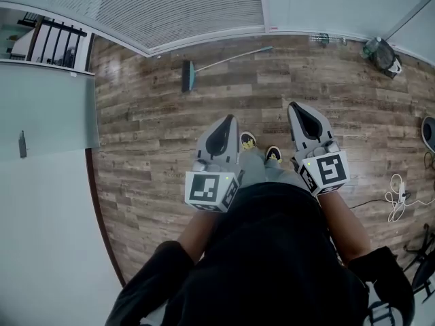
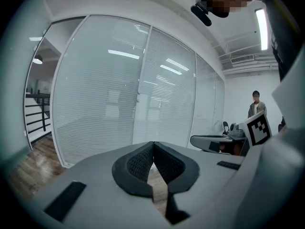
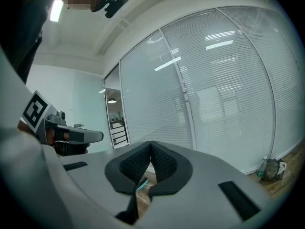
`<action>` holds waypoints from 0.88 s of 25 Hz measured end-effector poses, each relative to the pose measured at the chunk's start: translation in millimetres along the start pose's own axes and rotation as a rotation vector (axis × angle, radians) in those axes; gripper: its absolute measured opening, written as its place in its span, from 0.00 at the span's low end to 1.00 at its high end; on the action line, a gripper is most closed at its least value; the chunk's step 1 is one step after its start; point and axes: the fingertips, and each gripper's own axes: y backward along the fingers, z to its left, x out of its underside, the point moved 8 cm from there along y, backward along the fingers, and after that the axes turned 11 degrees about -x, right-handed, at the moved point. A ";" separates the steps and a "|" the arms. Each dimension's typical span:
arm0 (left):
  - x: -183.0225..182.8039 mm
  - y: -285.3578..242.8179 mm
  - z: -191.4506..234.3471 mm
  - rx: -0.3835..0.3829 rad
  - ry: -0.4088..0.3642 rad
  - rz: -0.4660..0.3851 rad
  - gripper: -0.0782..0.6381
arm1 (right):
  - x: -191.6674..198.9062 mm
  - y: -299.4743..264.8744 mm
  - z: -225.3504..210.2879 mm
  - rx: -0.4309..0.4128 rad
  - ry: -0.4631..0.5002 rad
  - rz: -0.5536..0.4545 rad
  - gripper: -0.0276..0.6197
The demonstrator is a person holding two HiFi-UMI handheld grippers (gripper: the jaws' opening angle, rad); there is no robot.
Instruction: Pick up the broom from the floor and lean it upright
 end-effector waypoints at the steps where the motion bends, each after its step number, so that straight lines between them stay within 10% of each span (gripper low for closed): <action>1: 0.1 0.4 -1.0 0.000 -0.004 -0.001 0.14 | 0.7 0.4 0.0 -0.001 -0.003 -0.001 0.07; 22: -16.8 -70.1 37.5 0.047 0.005 0.015 0.14 | -8.5 -60.7 -28.1 0.022 0.004 0.027 0.07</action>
